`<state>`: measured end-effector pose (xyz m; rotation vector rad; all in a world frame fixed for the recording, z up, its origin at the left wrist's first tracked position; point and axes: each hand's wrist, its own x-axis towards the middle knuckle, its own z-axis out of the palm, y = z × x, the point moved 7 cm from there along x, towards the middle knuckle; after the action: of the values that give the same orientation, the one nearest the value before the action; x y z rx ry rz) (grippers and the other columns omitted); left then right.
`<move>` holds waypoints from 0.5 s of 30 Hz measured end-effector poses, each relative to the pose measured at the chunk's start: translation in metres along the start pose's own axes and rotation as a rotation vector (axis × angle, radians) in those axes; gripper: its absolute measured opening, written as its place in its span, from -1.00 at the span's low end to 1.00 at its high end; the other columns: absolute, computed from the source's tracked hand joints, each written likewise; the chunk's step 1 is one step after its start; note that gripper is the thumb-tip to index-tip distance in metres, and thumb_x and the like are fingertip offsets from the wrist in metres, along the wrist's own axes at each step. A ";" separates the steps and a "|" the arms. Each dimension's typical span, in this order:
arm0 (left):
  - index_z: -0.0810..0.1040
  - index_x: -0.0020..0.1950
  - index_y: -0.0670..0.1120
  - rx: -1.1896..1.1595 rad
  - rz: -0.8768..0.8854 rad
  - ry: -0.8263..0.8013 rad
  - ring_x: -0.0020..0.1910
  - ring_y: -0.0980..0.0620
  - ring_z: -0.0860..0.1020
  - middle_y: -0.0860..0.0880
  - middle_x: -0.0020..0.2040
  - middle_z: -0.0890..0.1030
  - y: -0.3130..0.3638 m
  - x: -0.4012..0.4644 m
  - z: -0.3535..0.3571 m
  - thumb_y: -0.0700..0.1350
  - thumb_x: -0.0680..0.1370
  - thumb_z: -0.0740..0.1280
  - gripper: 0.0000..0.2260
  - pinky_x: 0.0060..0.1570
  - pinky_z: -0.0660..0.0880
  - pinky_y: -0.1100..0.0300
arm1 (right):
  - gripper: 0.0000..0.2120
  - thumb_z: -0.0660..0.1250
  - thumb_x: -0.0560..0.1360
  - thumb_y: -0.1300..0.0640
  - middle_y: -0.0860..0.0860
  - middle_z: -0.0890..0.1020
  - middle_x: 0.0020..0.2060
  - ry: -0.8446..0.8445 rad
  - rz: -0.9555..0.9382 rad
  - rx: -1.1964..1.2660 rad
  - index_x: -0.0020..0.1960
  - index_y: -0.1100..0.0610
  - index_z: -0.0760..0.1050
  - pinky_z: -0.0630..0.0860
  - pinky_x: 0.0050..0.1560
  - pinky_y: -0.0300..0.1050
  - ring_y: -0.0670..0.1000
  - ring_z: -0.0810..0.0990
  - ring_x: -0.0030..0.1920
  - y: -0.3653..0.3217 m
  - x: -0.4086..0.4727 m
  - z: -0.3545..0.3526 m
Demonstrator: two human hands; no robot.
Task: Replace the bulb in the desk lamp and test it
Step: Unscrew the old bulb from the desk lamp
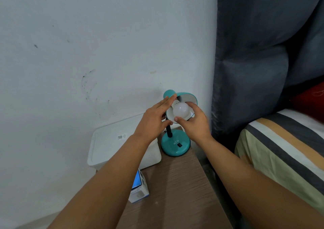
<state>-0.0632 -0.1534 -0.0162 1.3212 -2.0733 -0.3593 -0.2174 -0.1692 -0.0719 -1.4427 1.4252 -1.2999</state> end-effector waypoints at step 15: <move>0.19 0.56 0.28 0.006 -0.004 -0.001 0.42 0.04 0.46 0.00 0.53 0.38 -0.001 -0.001 0.000 -0.29 0.46 0.50 -0.15 0.30 0.52 0.08 | -0.33 0.59 0.34 0.09 -0.03 0.50 0.27 0.002 -0.008 -0.007 0.36 -0.07 0.37 0.53 0.24 0.14 0.06 0.50 0.24 -0.001 -0.003 0.004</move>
<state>-0.0622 -0.1525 -0.0171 1.3298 -2.0744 -0.3558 -0.2127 -0.1672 -0.0720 -1.4530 1.4276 -1.3026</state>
